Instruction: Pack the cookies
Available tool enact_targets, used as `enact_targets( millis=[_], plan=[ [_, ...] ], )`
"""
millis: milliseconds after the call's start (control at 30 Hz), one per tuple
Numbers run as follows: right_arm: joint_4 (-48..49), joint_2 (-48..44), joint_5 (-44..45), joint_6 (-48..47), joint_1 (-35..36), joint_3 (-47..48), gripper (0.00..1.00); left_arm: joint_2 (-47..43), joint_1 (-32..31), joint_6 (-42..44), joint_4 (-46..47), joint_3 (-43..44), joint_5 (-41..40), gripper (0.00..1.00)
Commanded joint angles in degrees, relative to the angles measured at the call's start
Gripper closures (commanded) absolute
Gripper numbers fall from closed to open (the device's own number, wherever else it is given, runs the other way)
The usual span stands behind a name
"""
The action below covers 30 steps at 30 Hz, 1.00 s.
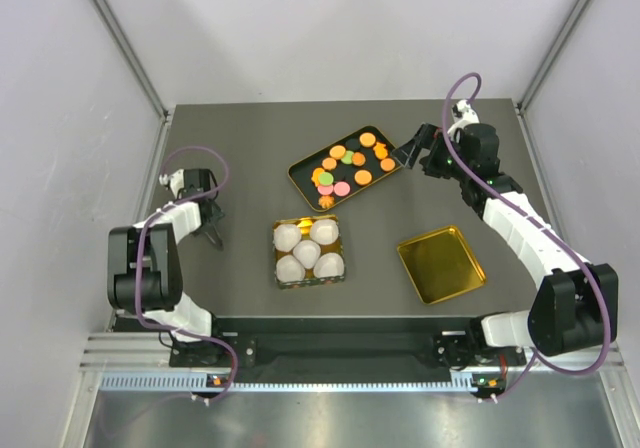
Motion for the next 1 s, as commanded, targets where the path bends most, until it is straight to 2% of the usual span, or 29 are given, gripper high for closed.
enact_targets(
  millis=[0, 133, 333, 500, 633, 967],
  plan=[
    [2.2, -0.2, -1.5, 0.0, 0.7, 1.1, 0.0, -2.8, -0.1, 1.2, -4.0, 2.8, 4.3, 0.48],
    [2.3, -0.2, -2.4, 0.0, 0.8, 1.2, 0.0, -9.9, -1.3, 3.1, -7.5, 4.8, 7.5, 0.57],
    [2.5, 0.2, -3.2, 0.1, 0.7, 1.2, 0.0, -17.8, -4.3, 5.7, -14.9, 9.5, 7.2, 0.55],
    [2.5, 0.4, -3.8, 0.5, 0.6, 1.0, 0.0, -21.5, -9.9, 7.0, -20.2, 13.1, 7.5, 0.53],
    [2.5, 0.8, -4.0, 0.6, 0.7, 1.0, 0.0, -22.3, -14.0, 7.4, -23.2, 15.4, 7.1, 0.53],
    [2.5, 1.0, -4.4, 0.6, 0.7, 1.0, 0.0, -18.5, -30.0, 6.9, -28.3, 26.6, 3.9, 0.54]
  ],
)
